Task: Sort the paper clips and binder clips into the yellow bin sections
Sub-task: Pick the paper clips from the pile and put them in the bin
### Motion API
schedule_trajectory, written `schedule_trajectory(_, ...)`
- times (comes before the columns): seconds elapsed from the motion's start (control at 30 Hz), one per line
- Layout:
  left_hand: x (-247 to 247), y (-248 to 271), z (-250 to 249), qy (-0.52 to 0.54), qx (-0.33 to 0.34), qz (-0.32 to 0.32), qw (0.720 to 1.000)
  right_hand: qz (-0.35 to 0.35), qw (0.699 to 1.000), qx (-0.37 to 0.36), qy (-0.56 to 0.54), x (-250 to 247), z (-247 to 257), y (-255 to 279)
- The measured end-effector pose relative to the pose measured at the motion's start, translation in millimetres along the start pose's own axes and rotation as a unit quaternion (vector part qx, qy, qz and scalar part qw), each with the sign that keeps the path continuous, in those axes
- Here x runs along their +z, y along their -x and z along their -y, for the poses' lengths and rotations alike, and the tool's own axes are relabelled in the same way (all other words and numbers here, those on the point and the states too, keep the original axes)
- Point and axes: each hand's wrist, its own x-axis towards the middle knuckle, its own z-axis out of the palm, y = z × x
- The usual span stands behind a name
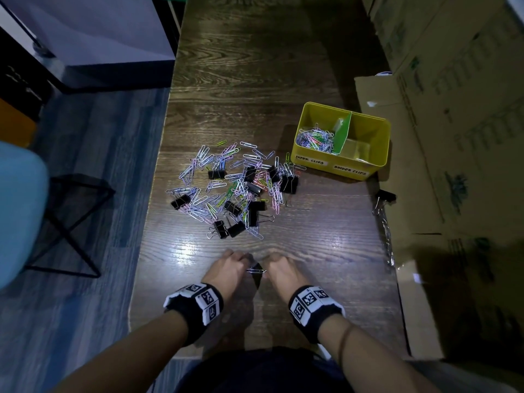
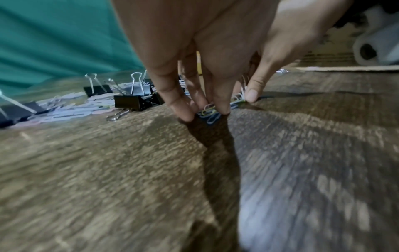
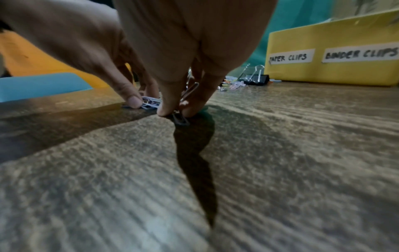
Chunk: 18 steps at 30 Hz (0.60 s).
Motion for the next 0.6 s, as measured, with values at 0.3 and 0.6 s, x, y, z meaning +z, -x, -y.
schedule_trajectory(0.3,-12.4,-7.7,-3.0,0.019,0.015,-0.004,1.000,0.002,0.994,-0.013,0.107,-13.1,16.4,11.9)
schedule_trajectory(0.6,-5.7,-3.8,-5.6,-0.117,0.086,0.012,0.989,0.018,0.987,0.001,0.159,-12.8,23.5,14.3)
